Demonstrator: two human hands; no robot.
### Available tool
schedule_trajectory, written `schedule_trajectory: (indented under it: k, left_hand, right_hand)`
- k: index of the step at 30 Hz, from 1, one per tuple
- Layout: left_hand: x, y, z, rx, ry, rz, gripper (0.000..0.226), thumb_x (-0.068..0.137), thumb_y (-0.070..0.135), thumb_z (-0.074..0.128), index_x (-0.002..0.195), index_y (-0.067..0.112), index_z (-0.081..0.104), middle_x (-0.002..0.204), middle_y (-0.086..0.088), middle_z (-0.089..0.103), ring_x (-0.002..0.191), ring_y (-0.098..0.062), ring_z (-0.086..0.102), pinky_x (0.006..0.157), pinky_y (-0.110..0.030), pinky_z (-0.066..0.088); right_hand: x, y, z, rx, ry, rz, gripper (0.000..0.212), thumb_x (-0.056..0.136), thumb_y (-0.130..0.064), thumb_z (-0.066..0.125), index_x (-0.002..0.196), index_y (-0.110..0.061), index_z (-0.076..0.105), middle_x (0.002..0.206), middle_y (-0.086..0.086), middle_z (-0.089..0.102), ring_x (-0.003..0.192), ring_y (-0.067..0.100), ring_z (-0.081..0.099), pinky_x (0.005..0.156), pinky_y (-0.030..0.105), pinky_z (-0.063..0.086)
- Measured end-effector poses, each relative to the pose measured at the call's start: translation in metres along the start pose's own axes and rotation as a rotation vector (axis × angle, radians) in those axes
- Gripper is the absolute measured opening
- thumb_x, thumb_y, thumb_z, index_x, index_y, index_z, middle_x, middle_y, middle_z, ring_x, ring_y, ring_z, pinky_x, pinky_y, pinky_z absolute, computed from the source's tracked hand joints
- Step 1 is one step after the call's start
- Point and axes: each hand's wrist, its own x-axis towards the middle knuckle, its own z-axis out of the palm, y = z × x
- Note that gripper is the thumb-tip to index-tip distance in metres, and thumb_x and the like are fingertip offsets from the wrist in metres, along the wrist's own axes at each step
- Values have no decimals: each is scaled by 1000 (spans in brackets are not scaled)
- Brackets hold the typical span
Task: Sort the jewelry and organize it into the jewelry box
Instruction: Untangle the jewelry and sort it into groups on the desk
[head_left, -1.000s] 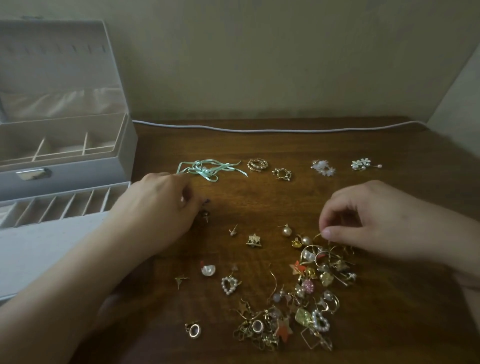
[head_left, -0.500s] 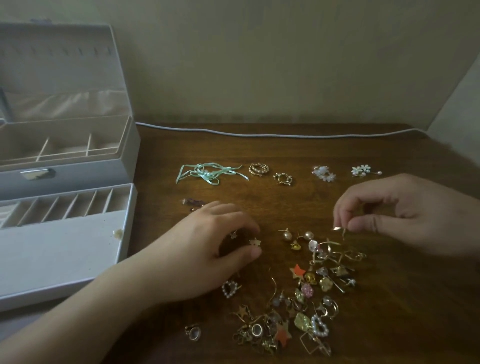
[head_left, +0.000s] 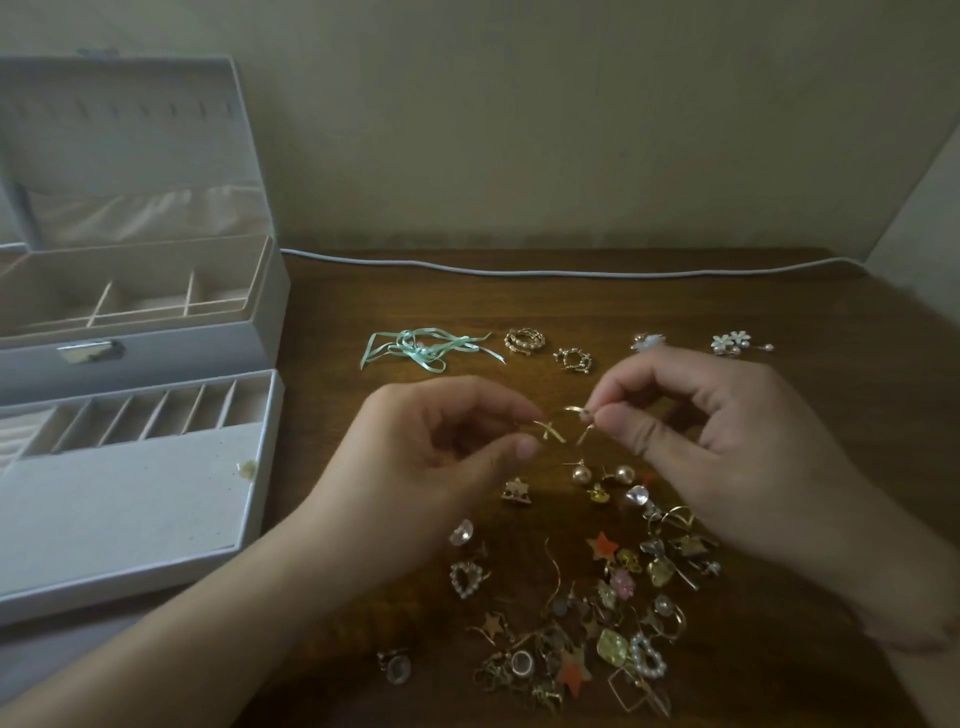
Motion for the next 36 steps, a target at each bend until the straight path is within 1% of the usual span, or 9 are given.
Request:
schedule_trajectory:
  k: [3, 5, 8, 11, 16, 24, 30, 34, 36]
  left_hand:
    - [6, -1, -6, 80, -1, -56, 12, 83, 19, 75, 90, 29, 75, 80, 10, 75, 74, -11, 71, 68, -29, 60]
    - [17, -2, -8, 196, 7, -100, 12, 84, 20, 75, 85, 32, 74, 76, 14, 73, 72, -6, 70, 66, -22, 58]
    - [40, -6, -5, 407, 46, -135, 7, 83, 27, 76, 80, 33, 74, 70, 14, 71, 69, -1, 66, 62, -17, 53]
    - [61, -12, 3, 494, 44, -166, 5, 84, 30, 75, 80, 32, 73, 72, 12, 69, 70, -2, 63, 61, -18, 48]
    - [77, -23, 19, 579, -39, -200, 5, 85, 36, 73, 87, 31, 74, 76, 15, 65, 75, -2, 59, 61, -18, 44]
    - [64, -17, 8, 630, -147, -160, 23, 85, 39, 72, 108, 33, 68, 87, 18, 65, 80, 3, 60, 72, -18, 52]
    - [20, -7, -13, 794, -167, -5, 26, 89, 45, 64, 113, 34, 65, 97, 22, 57, 91, -3, 58, 80, -25, 50]
    - [-1, -8, -26, 763, -108, 51, 31, 85, 49, 54, 107, 33, 69, 94, 21, 62, 90, -2, 58, 77, -26, 51]
    - [-2, -9, -29, 721, -107, 57, 31, 86, 50, 53, 107, 33, 69, 95, 21, 61, 91, -1, 58, 78, -23, 51]
  right_hand:
    - [3, 8, -24, -103, -149, 76, 31, 68, -58, 55, 96, -45, 60, 101, -30, 59, 85, -2, 62, 61, 16, 51]
    - [2, 20, -45, -278, -354, 148, 39, 61, -70, 54, 95, -52, 58, 105, -38, 53, 94, -9, 56, 65, 20, 50]
    - [-1, 33, -62, -353, -655, 289, 49, 57, -77, 59, 103, -65, 48, 105, -43, 49, 98, -11, 53, 78, 26, 53]
    - [-3, 36, -60, -336, -715, 320, 40, 64, -67, 68, 101, -64, 51, 103, -43, 50, 96, -11, 54, 80, 29, 54]
    - [-3, 41, -51, -334, -703, 318, 25, 77, -47, 74, 93, -58, 59, 93, -36, 56, 88, -4, 58, 78, 30, 53]
    - [-1, 43, -63, -275, -698, 303, 15, 84, -40, 69, 88, -53, 63, 91, -25, 65, 86, 3, 64, 78, 35, 56]
    - [4, 42, -64, -241, -450, 233, 15, 73, -56, 60, 86, -48, 64, 84, -23, 68, 79, 1, 64, 67, 25, 52]
    - [10, 43, -39, -134, -107, 235, 9, 80, -41, 65, 75, -34, 68, 76, -14, 69, 67, 4, 62, 56, 16, 46]
    - [18, 40, -24, -131, -41, 249, 8, 83, -34, 67, 75, -32, 66, 72, -13, 69, 65, 1, 62, 54, 13, 43]
